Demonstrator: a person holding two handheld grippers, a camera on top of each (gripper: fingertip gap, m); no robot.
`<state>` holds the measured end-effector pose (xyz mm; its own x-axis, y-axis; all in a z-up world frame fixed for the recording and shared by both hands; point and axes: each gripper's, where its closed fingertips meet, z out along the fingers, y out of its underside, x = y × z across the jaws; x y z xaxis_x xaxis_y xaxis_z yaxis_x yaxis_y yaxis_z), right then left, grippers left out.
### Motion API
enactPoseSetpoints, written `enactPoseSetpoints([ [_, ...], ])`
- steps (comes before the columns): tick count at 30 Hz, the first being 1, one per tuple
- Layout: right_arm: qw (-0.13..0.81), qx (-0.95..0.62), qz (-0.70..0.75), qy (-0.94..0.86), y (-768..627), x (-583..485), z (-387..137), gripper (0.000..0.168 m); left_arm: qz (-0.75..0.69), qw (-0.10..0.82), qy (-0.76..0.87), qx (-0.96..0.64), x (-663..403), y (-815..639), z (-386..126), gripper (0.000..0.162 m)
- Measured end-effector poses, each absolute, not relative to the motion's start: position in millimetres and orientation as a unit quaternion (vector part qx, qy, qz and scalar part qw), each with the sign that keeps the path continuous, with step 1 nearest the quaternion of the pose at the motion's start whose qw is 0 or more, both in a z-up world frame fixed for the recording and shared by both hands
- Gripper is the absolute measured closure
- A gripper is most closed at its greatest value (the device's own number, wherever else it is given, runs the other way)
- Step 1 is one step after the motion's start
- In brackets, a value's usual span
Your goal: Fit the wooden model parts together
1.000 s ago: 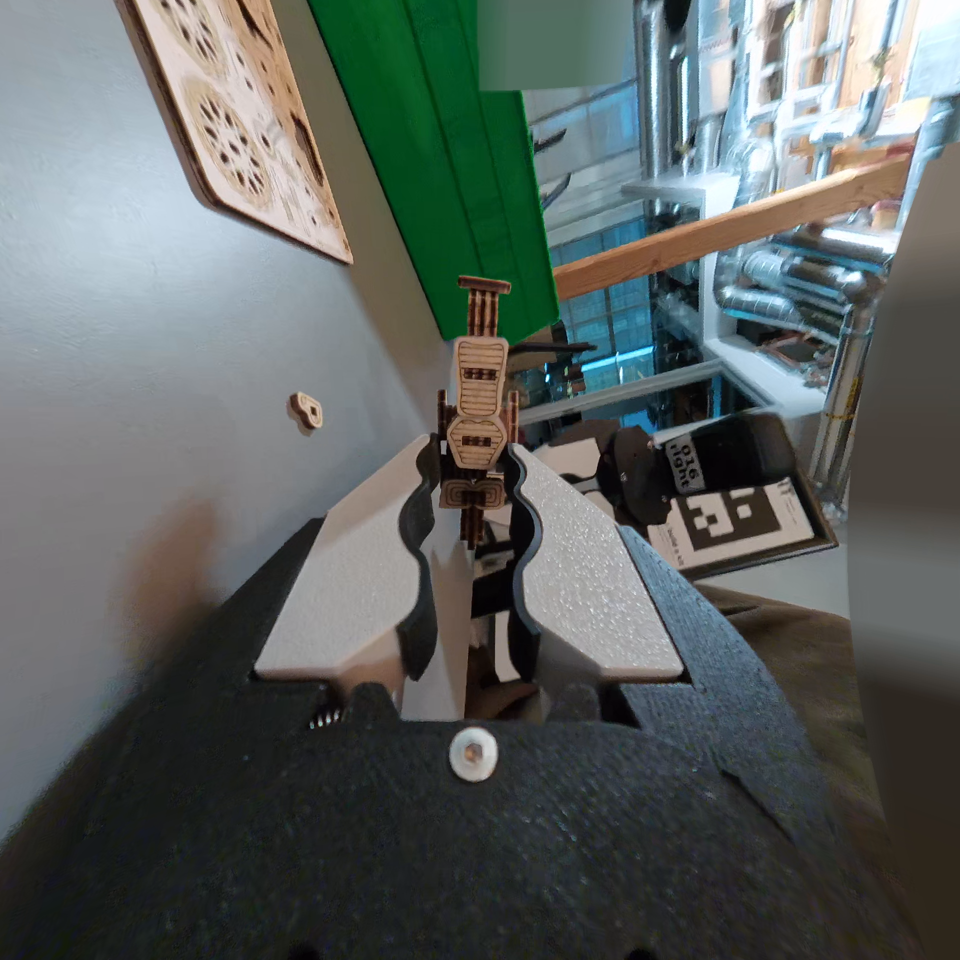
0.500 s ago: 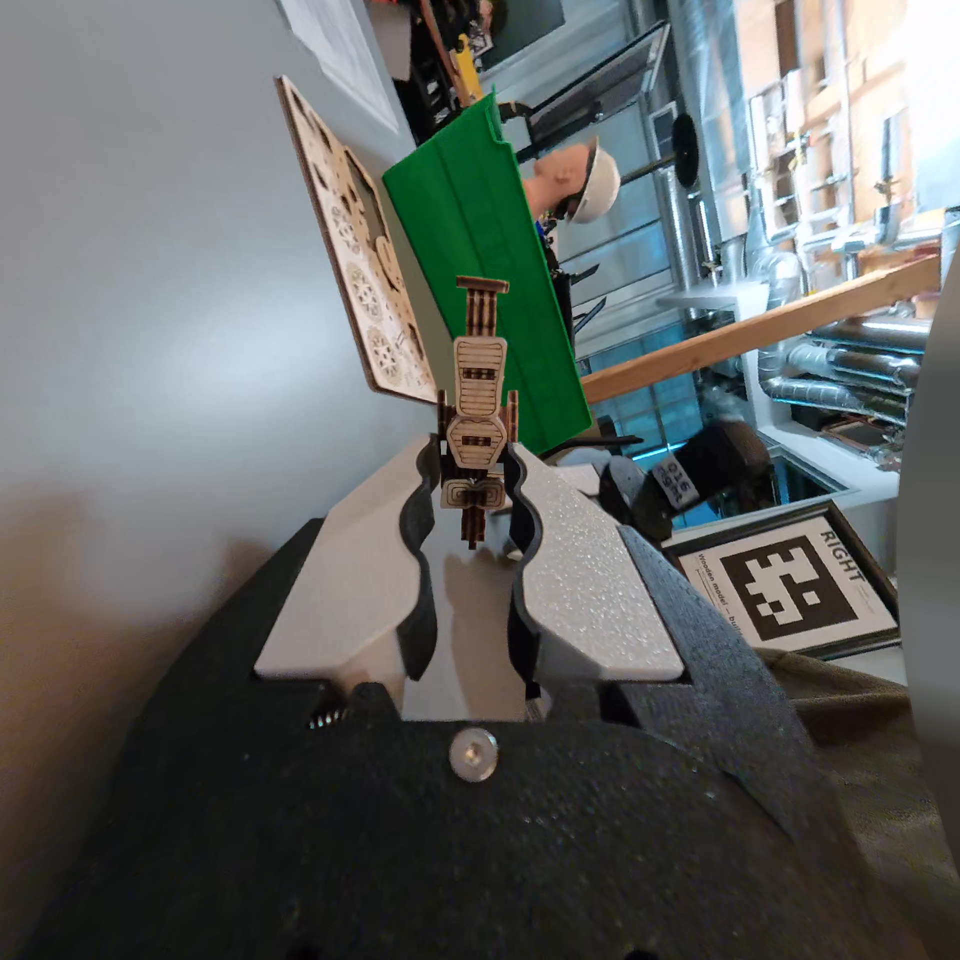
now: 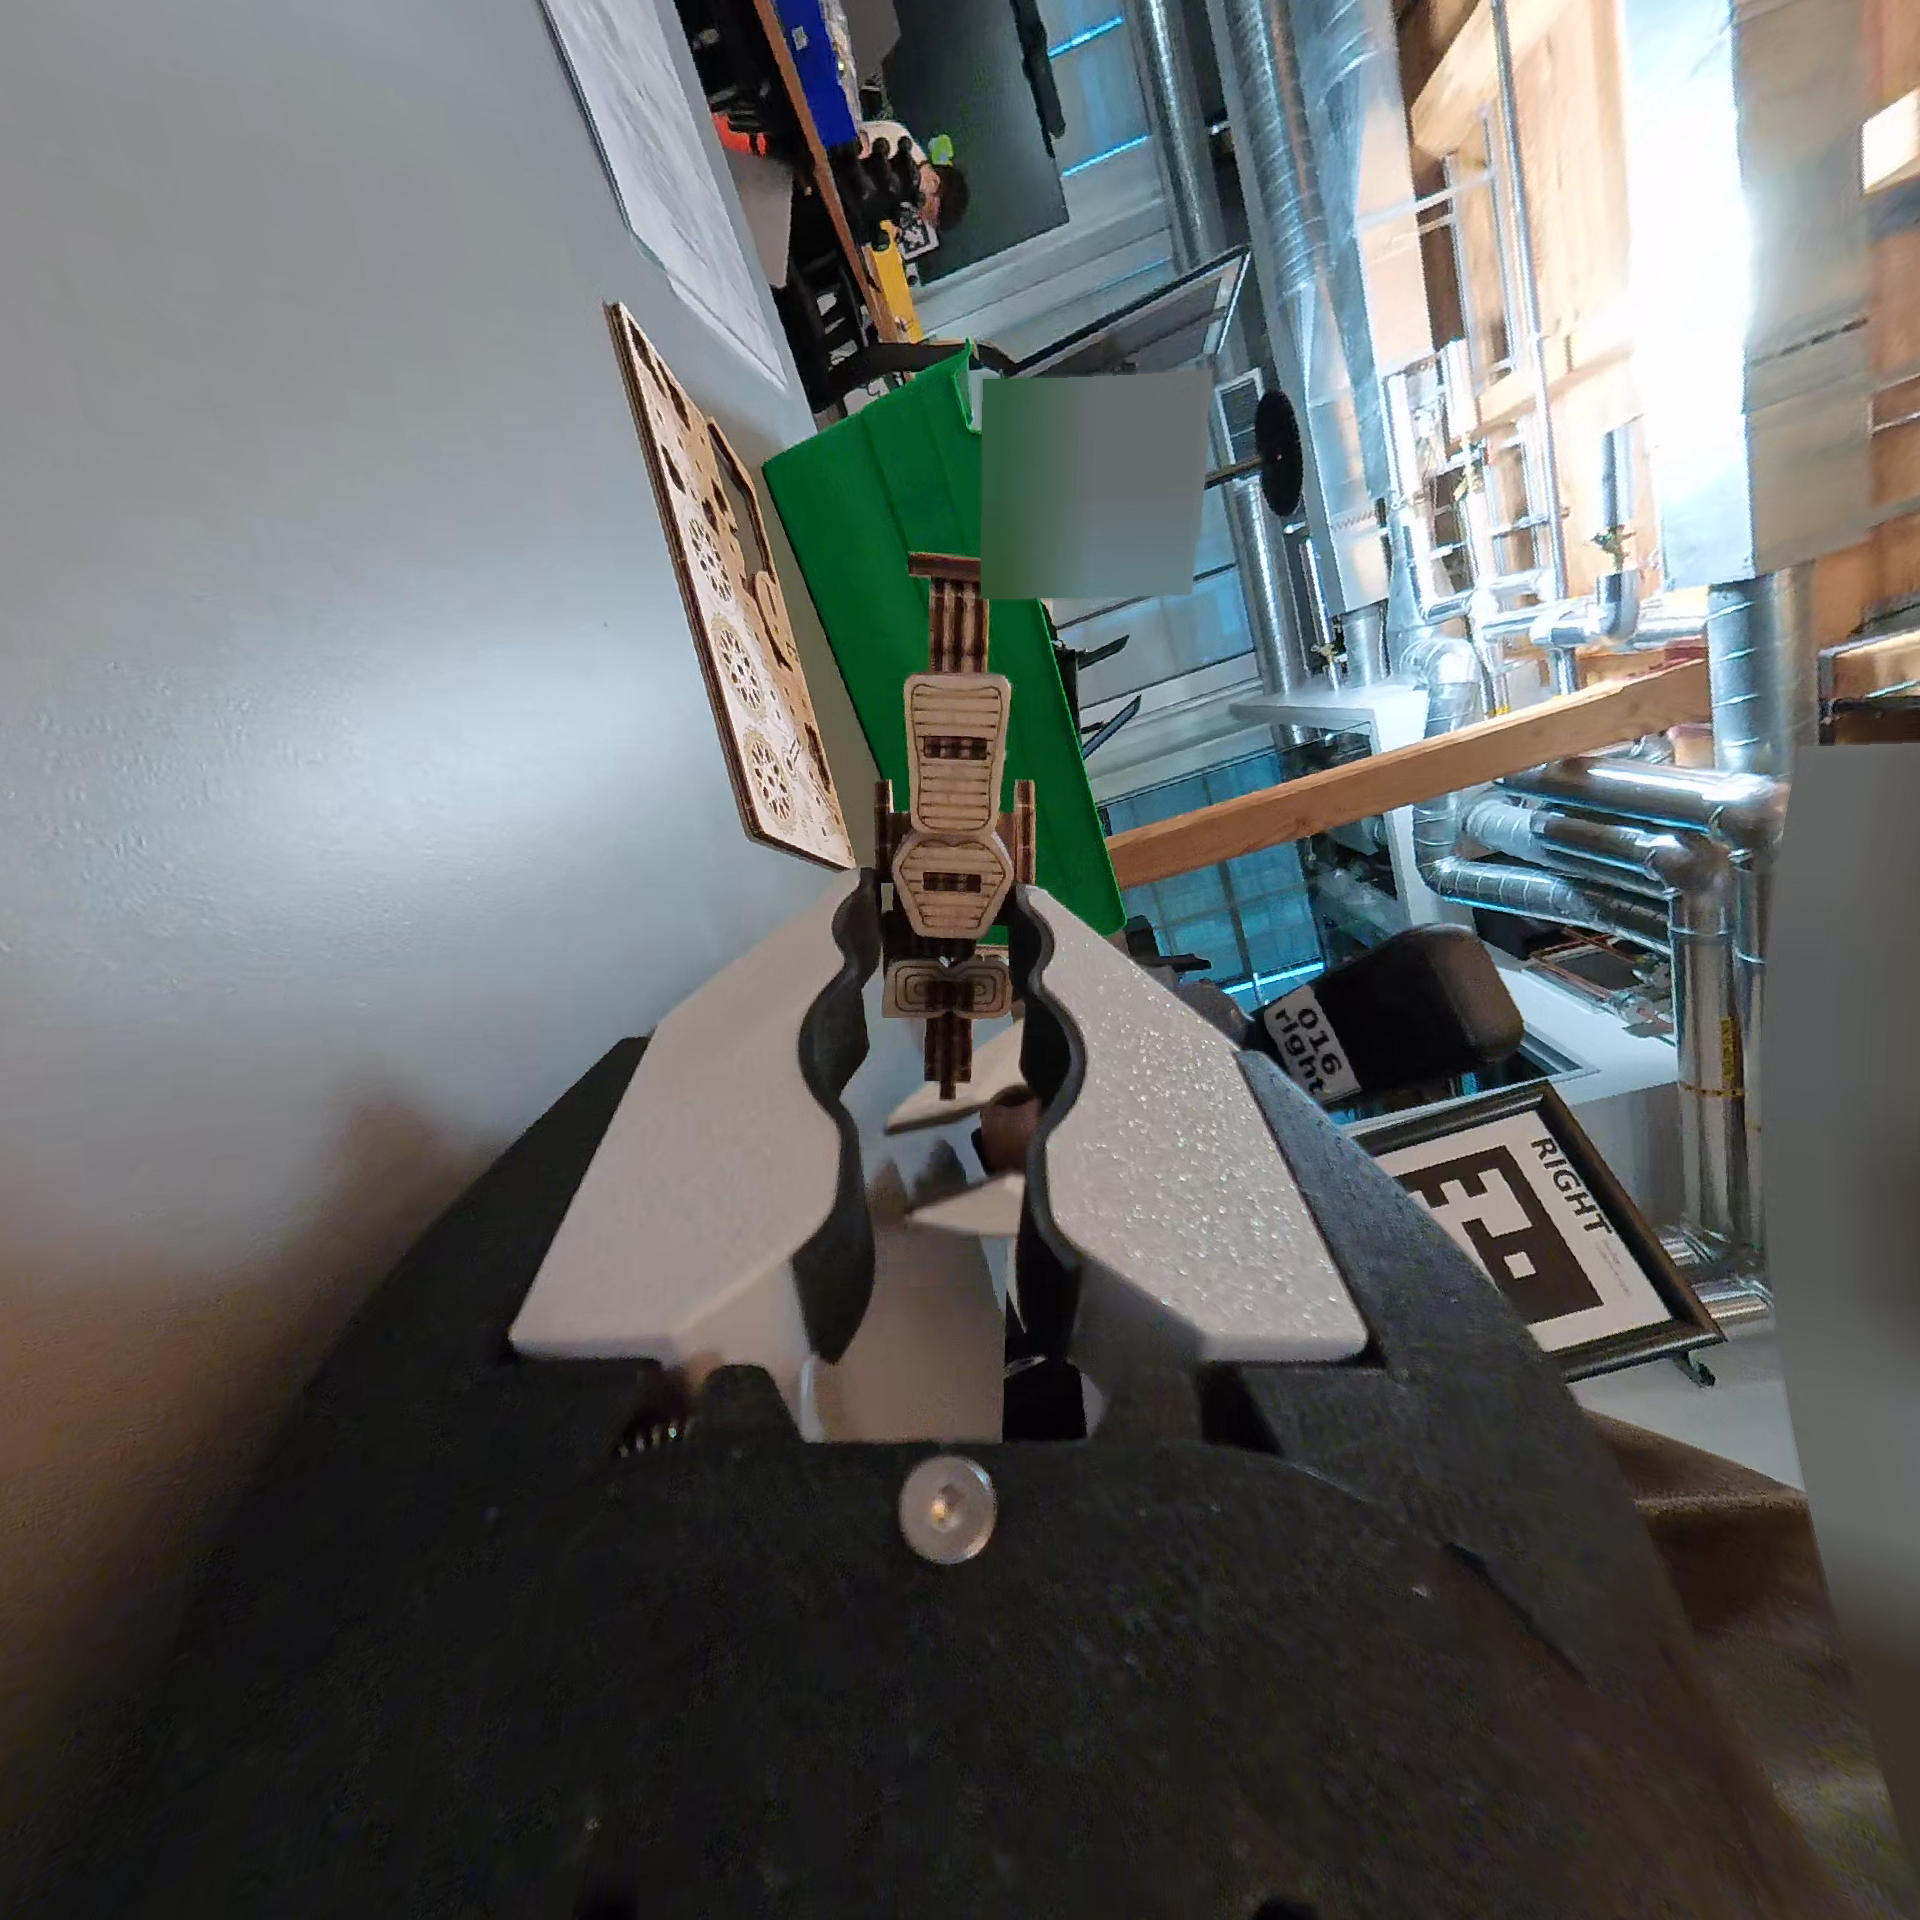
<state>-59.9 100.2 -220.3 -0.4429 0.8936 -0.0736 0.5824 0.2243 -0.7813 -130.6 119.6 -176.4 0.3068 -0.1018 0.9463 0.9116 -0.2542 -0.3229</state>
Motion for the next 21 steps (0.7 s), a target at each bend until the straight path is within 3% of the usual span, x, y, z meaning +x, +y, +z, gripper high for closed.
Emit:
enactPoseSetpoints([
  [5, 0.2, -0.509, 0.375, -0.748, 121, -64, -231, 0.135, -0.485, 0.513, -0.32, -0.631, -128, 121, -178, 0.14],
  [11, 0.216, -0.429, 0.357, -0.801, 121, -72, -235, 0.128, -0.487, 0.511, -0.318, -0.634, -127, 122, -179, 0.14],
  [15, 0.158, -0.404, 0.383, -0.816, 109, -65, -236, 0.141, -0.486, 0.508, -0.312, -0.639, -124, 122, -179, 0.14],
  [19, 0.162, -0.375, 0.378, -0.831, 101, -57, -237, 0.164, -0.48, 0.509, -0.31, -0.644, -123, 123, -180, 0.14],
  [21, 0.168, -0.373, 0.376, -0.832, 99, -56, -237, 0.165, -0.476, 0.509, -0.309, -0.647, -123, 123, -180, 0.14],
])
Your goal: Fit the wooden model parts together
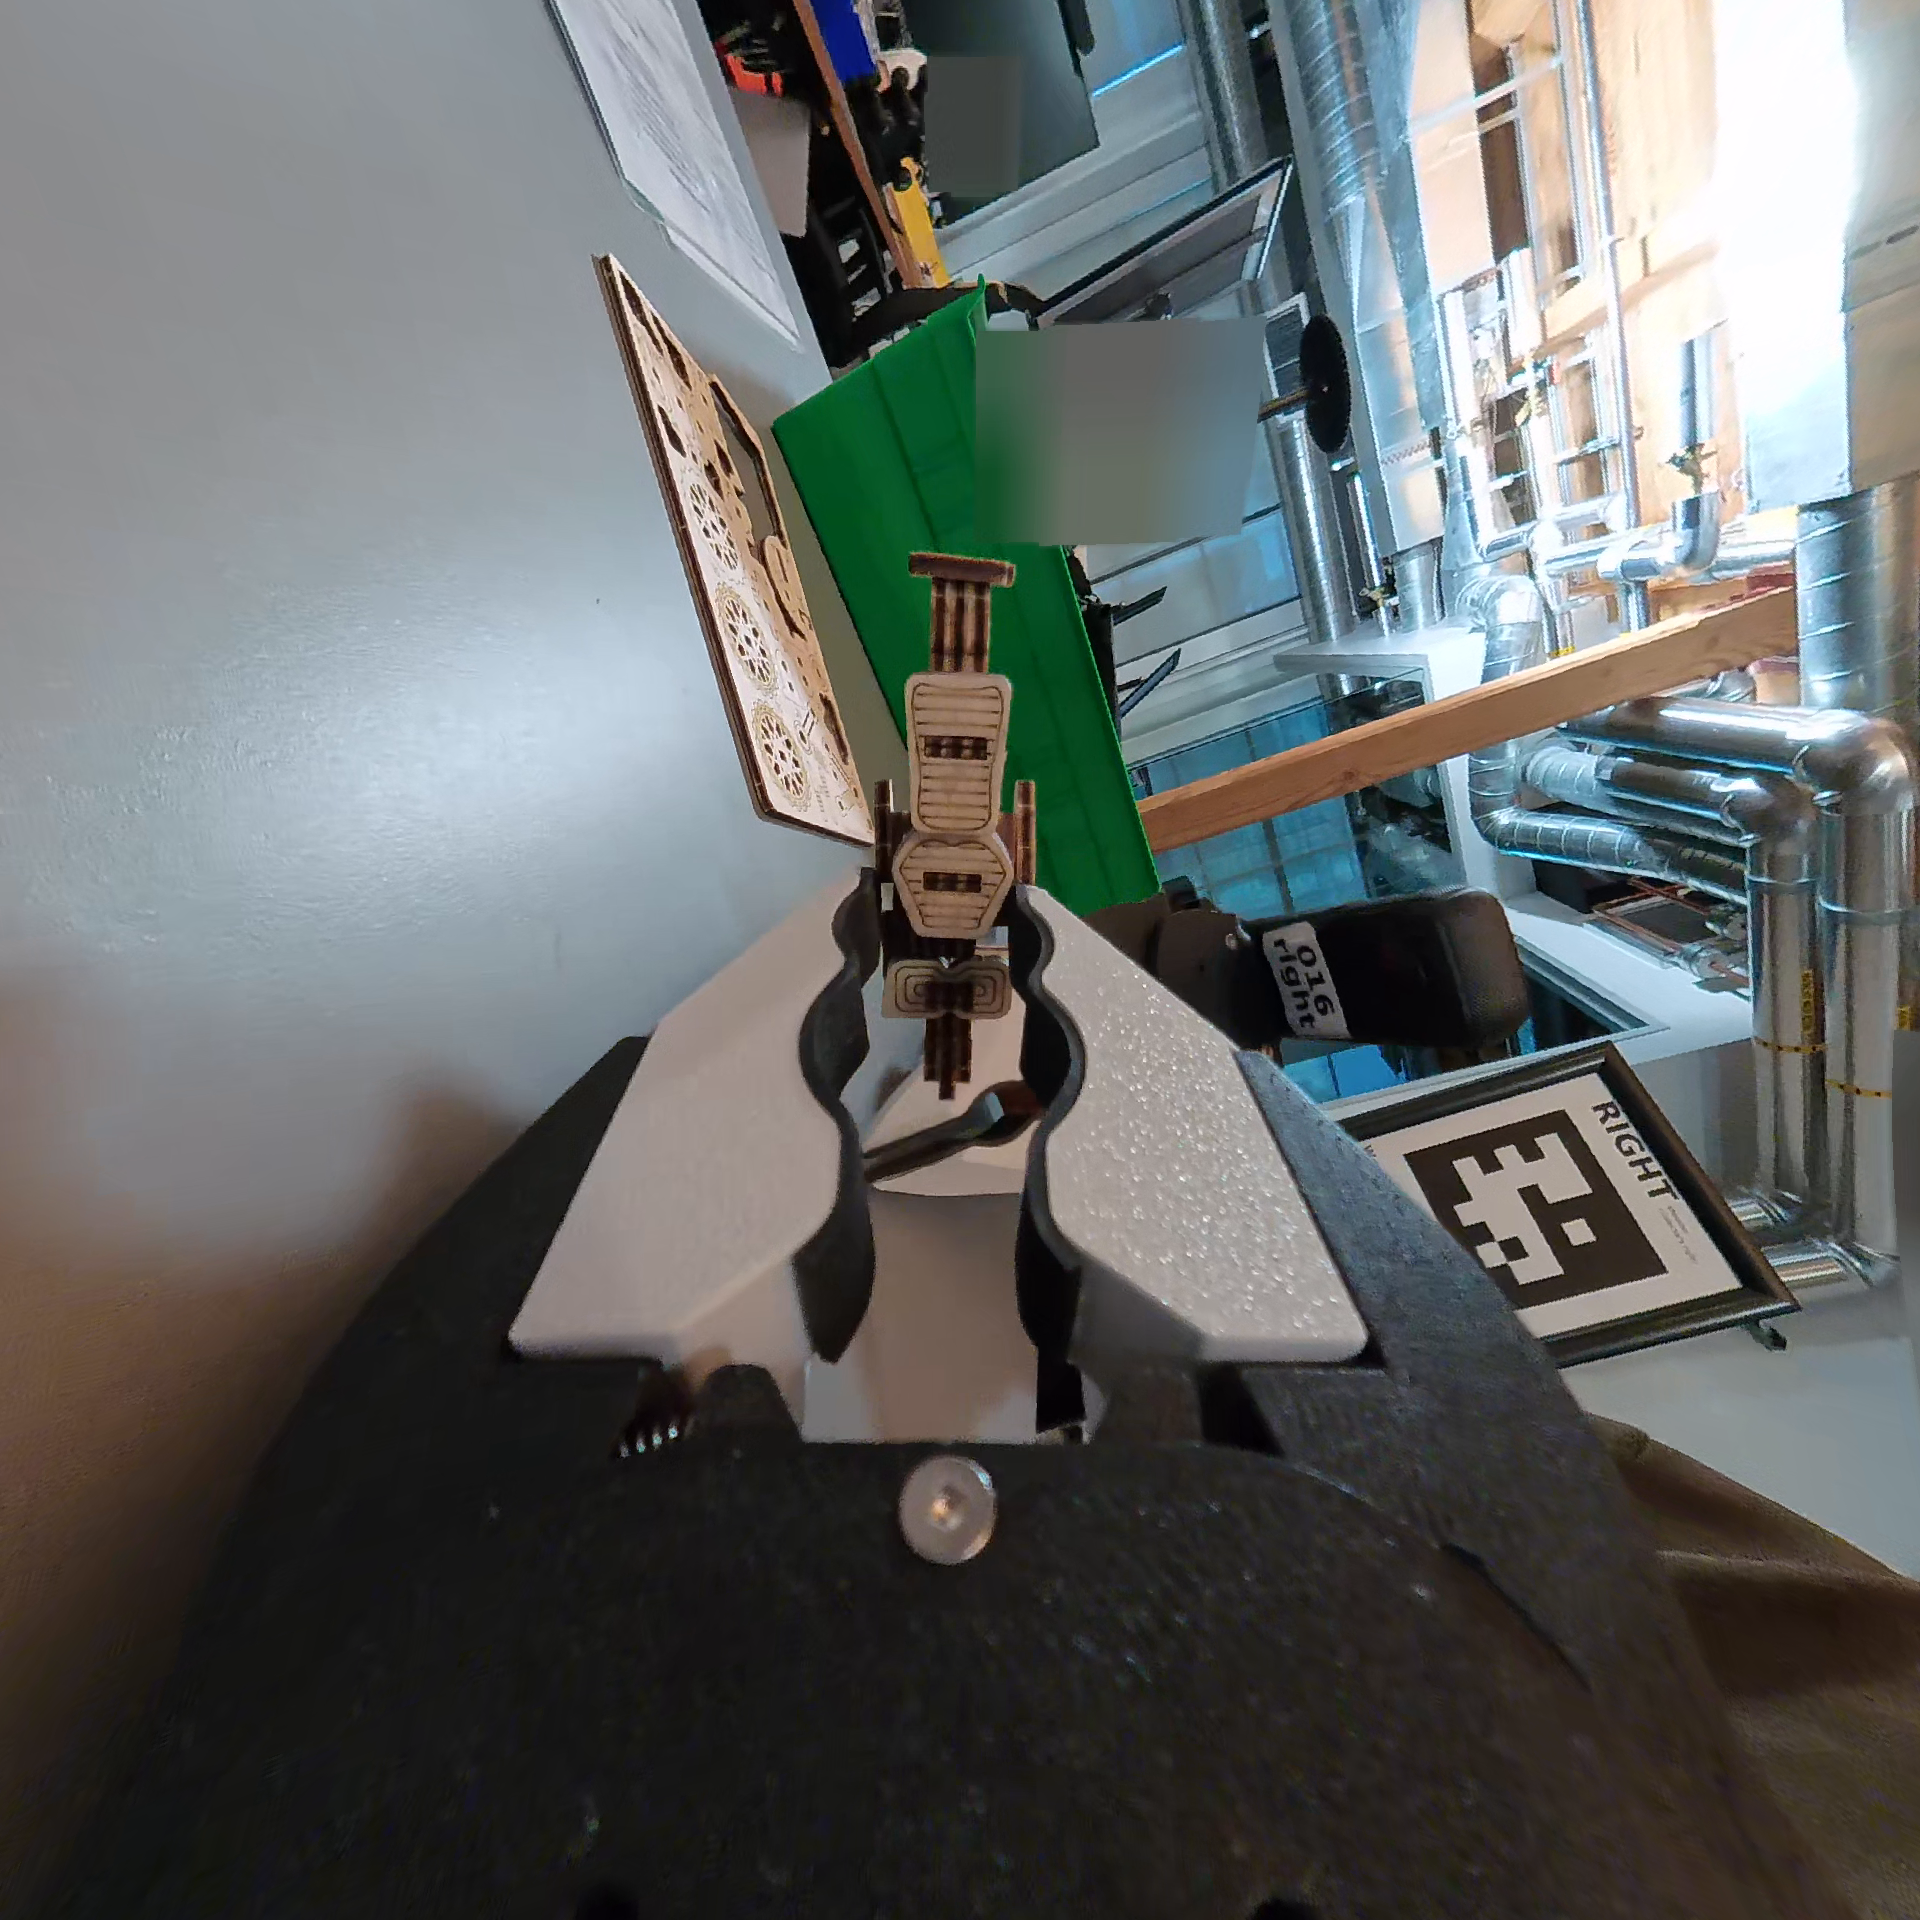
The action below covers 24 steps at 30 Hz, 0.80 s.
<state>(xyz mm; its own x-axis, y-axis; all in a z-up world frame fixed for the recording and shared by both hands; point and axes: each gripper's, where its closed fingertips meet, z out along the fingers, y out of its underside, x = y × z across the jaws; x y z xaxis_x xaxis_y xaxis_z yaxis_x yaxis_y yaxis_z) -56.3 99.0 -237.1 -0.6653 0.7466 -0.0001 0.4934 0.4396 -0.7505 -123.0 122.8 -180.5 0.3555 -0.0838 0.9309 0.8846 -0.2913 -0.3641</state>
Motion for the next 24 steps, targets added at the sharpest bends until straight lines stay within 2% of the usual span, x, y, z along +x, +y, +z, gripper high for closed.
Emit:
enactPoseSetpoints([
  [4, 0.195, -0.39, 0.364, -0.823, 105, -59, -237, 0.147, -0.471, 0.51, -0.307, -0.651, -123, 123, -181, 0.14],
  [11, 0.229, -0.455, 0.345, -0.788, 116, -63, -237, 0.13, -0.455, 0.519, -0.304, -0.656, -123, 122, -181, 0.14],
  [13, 0.219, -0.47, 0.349, -0.781, 111, -62, -237, 0.145, -0.451, 0.518, -0.302, -0.661, -122, 122, -181, 0.14],
  [19, 0.228, -0.471, 0.339, -0.782, 109, -61, -237, 0.144, -0.452, 0.513, -0.302, -0.664, -117, 119, -183, 0.14],
  [24, 0.229, -0.496, 0.332, -0.768, 101, -59, -238, 0.162, -0.427, 0.52, -0.29, -0.681, -117, 121, -184, 0.14],
])
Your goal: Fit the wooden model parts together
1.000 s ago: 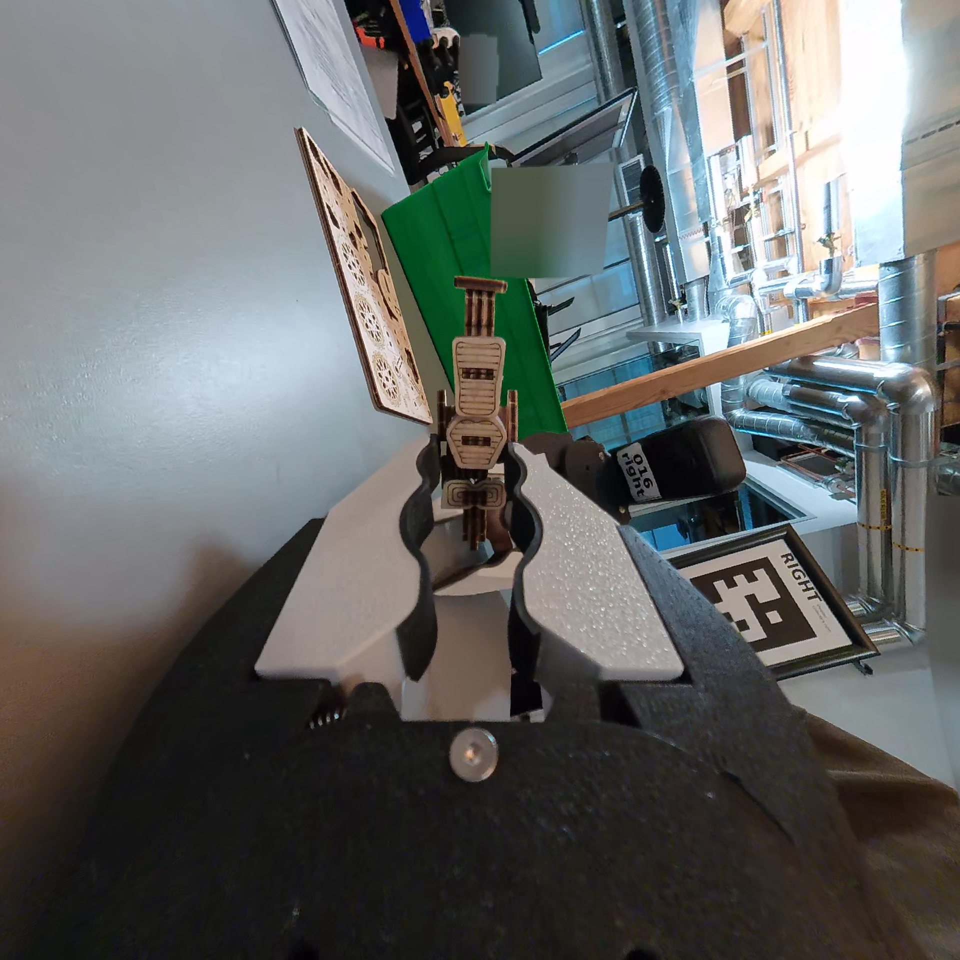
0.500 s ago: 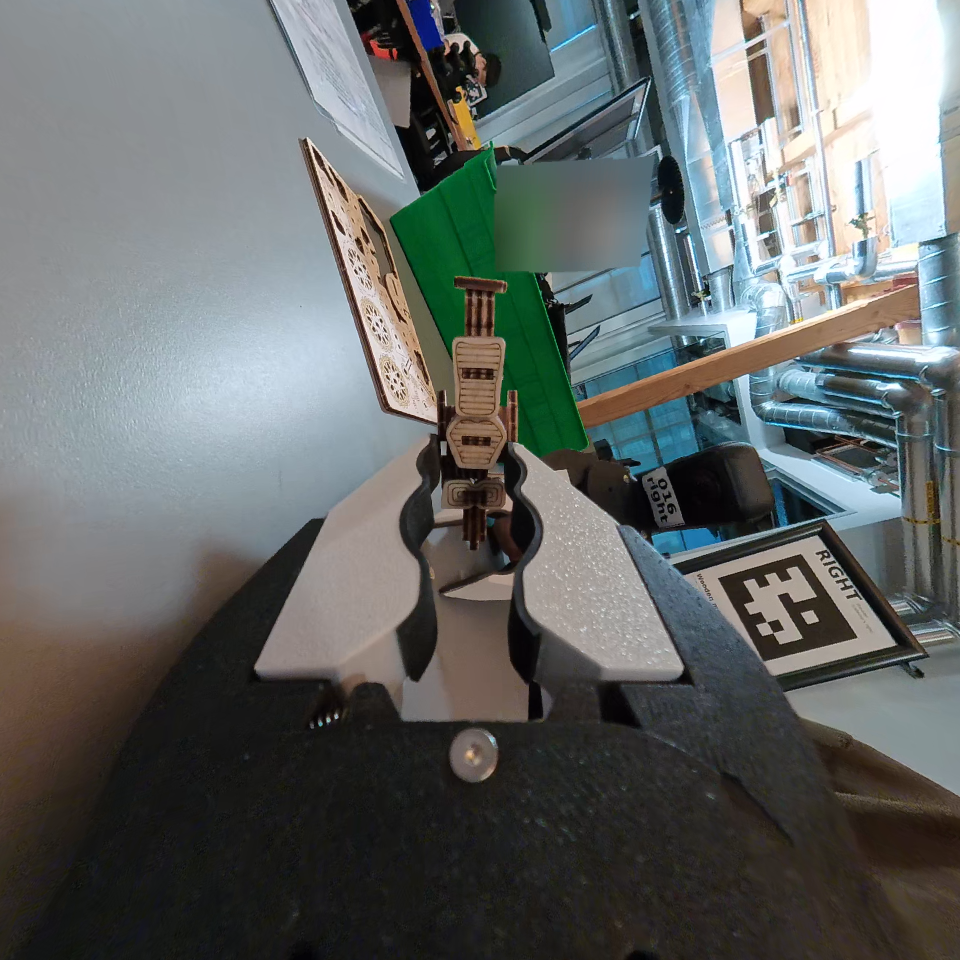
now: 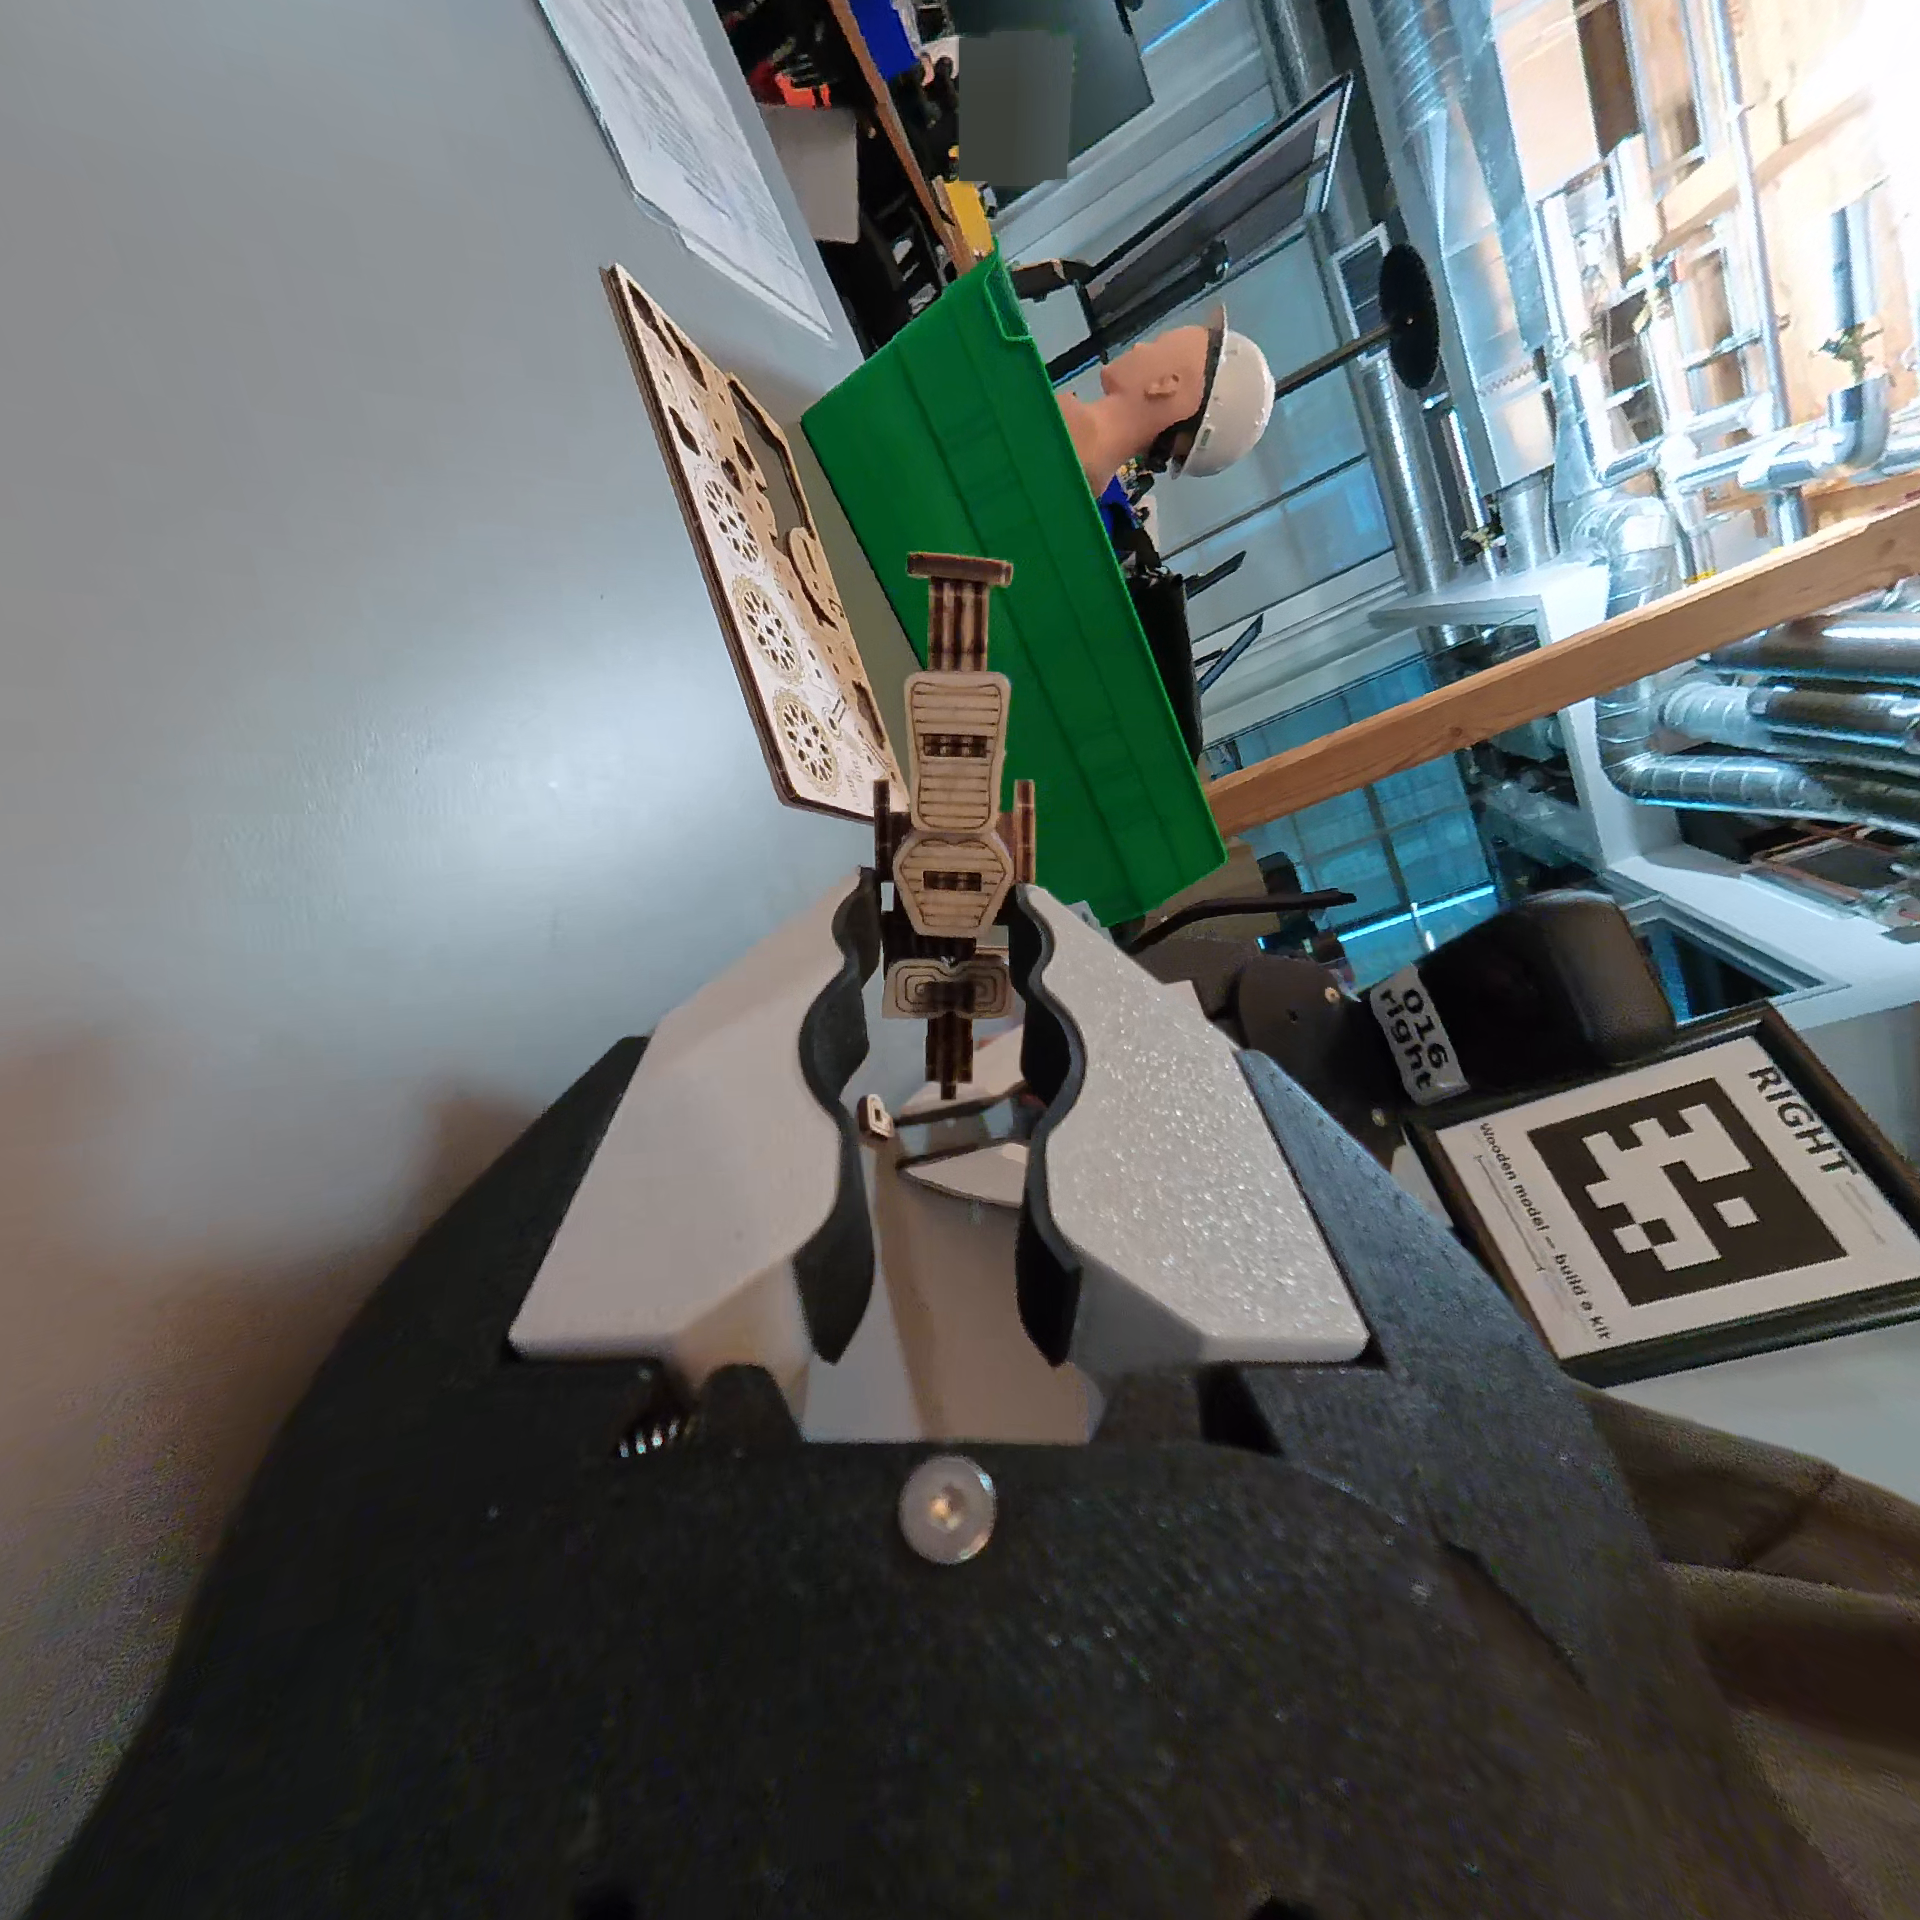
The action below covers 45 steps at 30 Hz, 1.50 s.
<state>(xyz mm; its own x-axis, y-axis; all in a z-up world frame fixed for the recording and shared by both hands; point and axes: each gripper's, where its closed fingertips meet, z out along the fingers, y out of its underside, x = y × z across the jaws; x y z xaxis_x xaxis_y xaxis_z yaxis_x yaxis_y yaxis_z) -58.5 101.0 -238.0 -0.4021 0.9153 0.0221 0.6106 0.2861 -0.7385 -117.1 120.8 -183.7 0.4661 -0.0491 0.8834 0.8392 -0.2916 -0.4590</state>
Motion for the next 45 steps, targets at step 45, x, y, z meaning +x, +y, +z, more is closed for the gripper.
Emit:
enactPoseSetpoints([
  [45, 0.158, -0.495, 0.385, -0.763, 90, -66, -236, 0.16, -0.52, 0.496, -0.329, -0.612, -134, 120, -178, 0.139],
])
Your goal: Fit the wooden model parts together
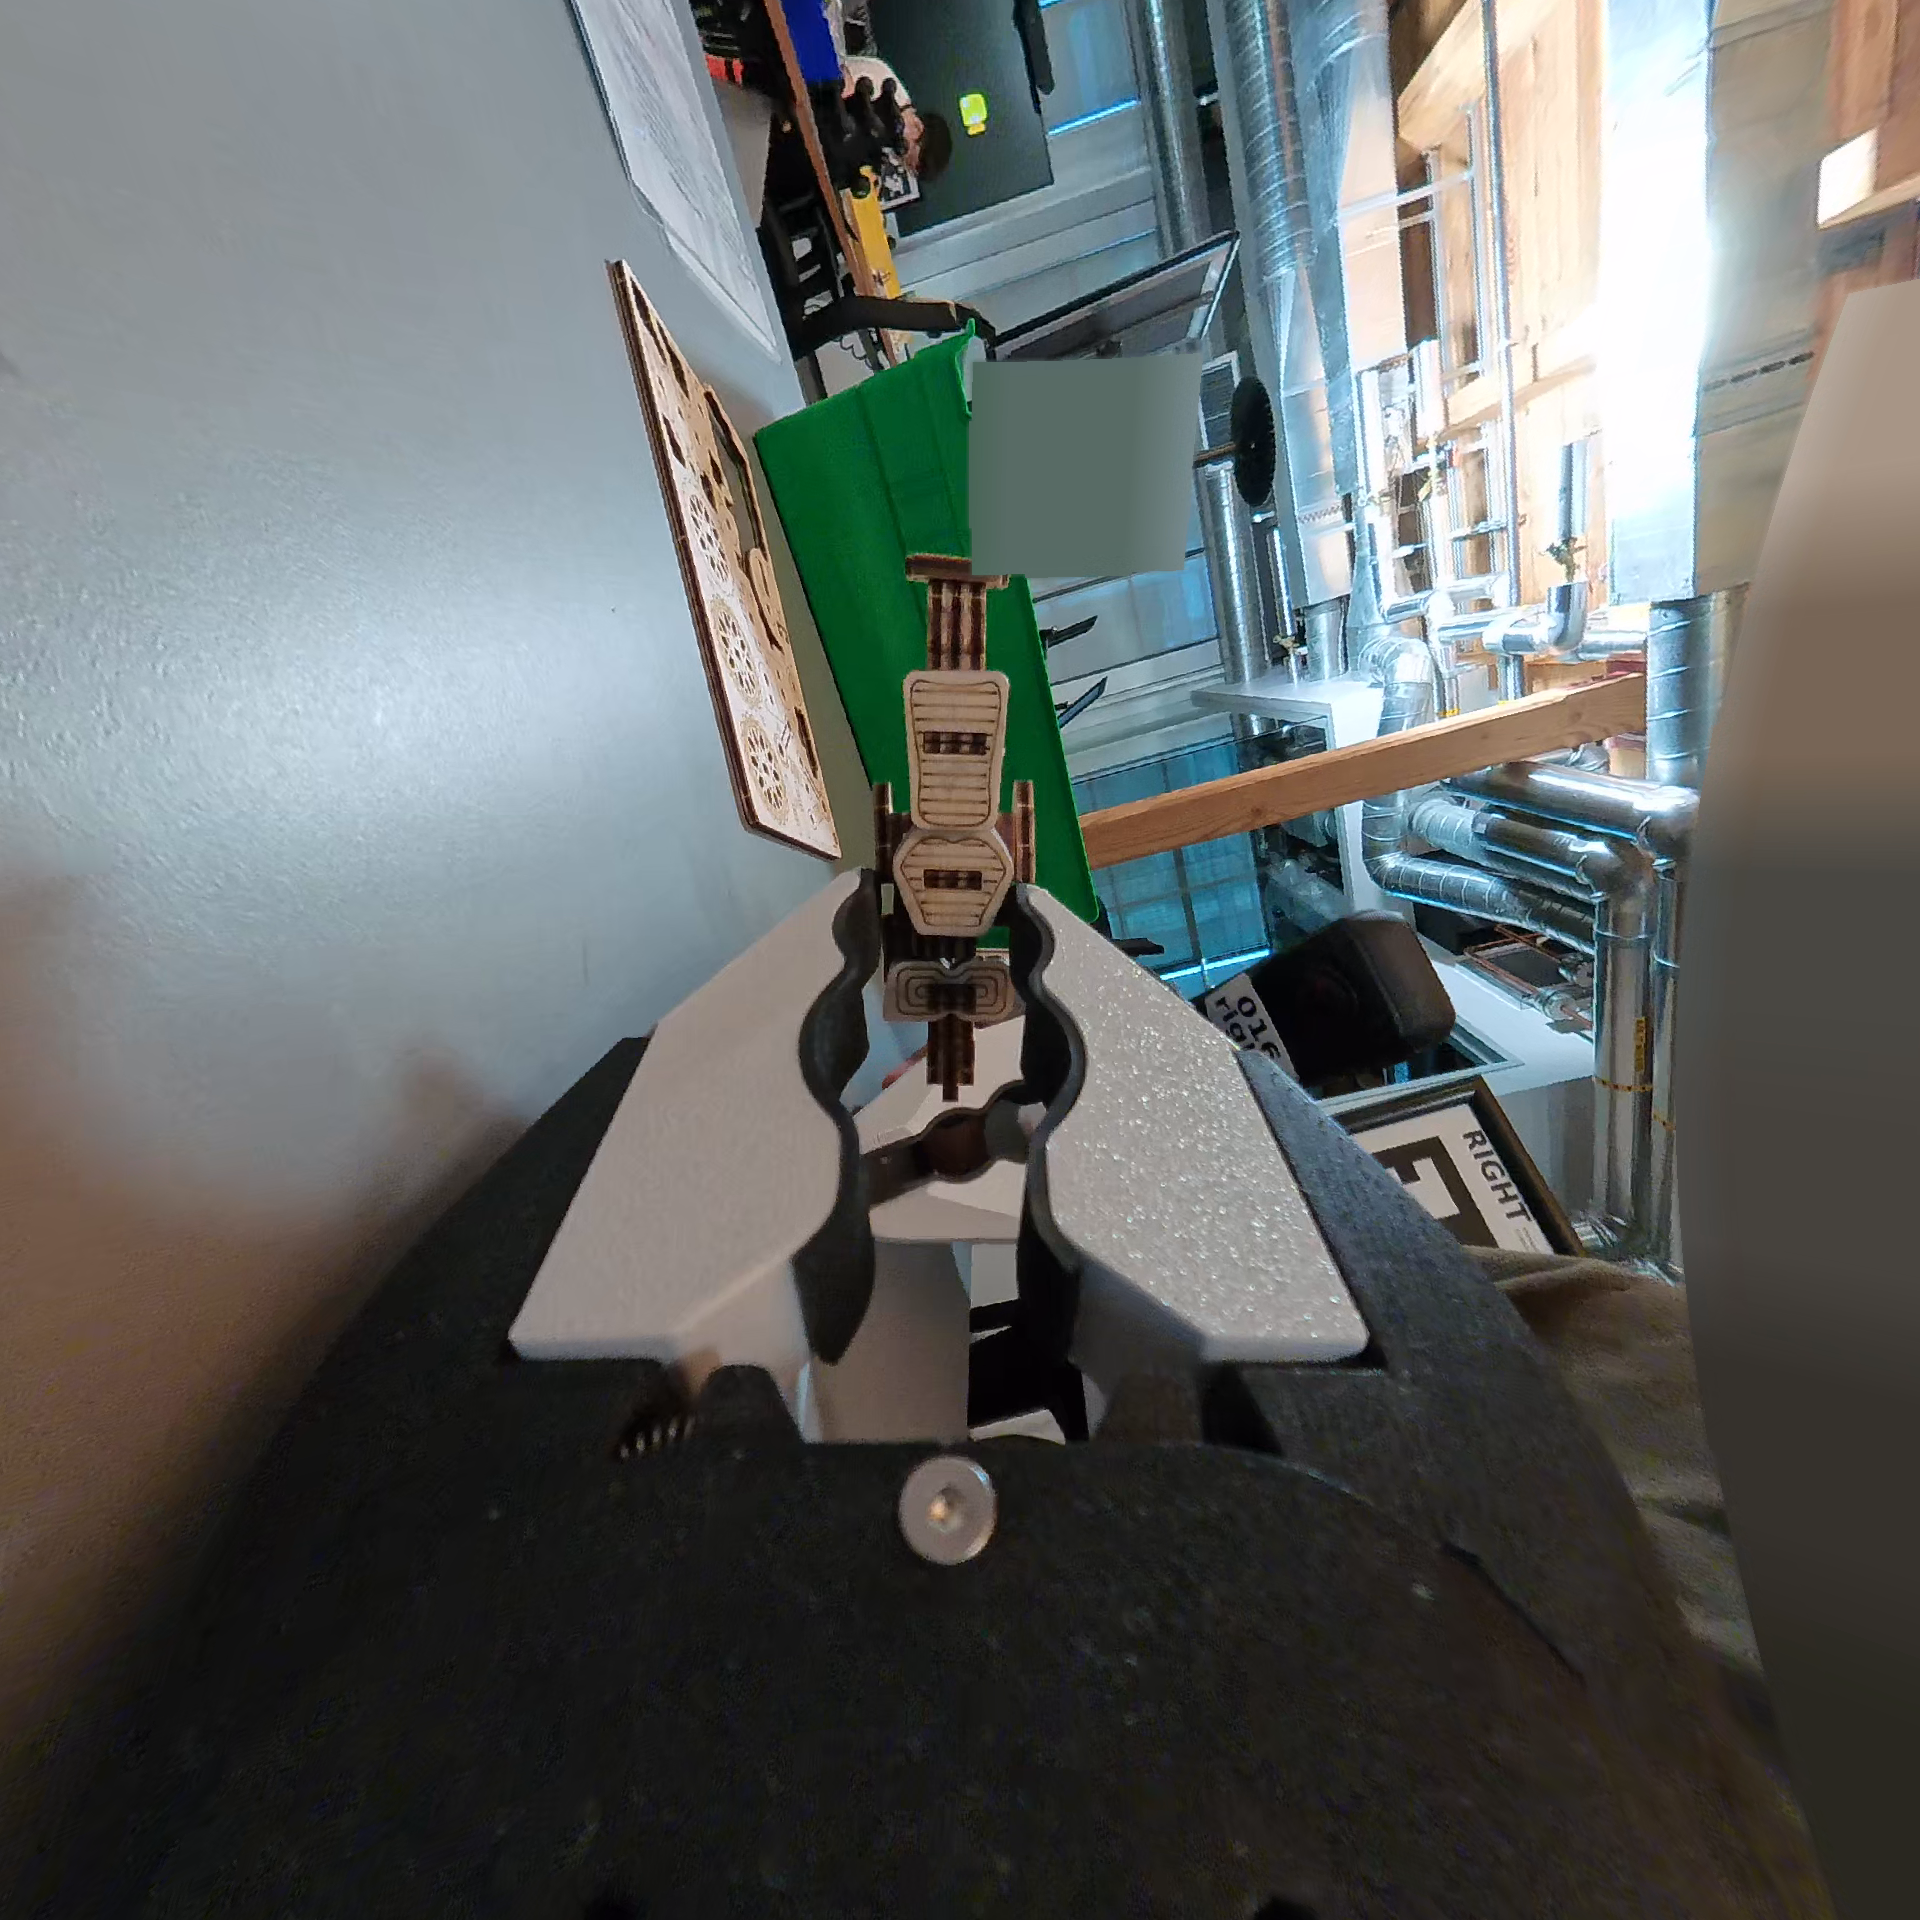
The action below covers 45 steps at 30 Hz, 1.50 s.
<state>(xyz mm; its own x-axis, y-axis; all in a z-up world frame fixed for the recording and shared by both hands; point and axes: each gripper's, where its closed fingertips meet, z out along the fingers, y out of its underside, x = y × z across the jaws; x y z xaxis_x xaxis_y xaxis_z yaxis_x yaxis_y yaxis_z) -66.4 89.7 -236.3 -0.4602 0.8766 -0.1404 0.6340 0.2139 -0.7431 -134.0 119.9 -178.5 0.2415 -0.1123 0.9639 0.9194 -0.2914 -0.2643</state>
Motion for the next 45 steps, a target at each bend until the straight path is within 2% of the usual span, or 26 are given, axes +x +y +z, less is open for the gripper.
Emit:
enactPoseSetpoints([
  [9, 0.219, -0.481, 0.348, -0.774, 91, -74, -237, 0.155, -0.521, 0.491, -0.325, -0.618, -127, 120, -179, 0.14],
  [18, 0.23, -0.474, 0.337, -0.78, 90, -72, -237, 0.161, -0.532, 0.49, -0.331, -0.606, -130, 118, -178, 0.14],
  [29, 0.222, -0.482, 0.347, -0.773, 94, -69, -237, 0.156, -0.532, 0.487, -0.328, -0.61, -128, 118, -178, 0.139],
  [33, 0.217, -0.48, 0.349, -0.775, 91, -67, -237, 0.164, -0.536, 0.486, -0.331, -0.606, -129, 118, -178, 0.14],
  [41, 0.209, -0.482, 0.346, -0.777, 92, -64, -238, 0.164, -0.537, 0.484, -0.328, -0.608, -128, 118, -178, 0.139],
  [45, 0.238, -0.486, 0.349, -0.765, 106, -65, -224, 0.164, -0.543, 0.476, -0.321, -0.613, -123, 118, -178, 0.139],
])
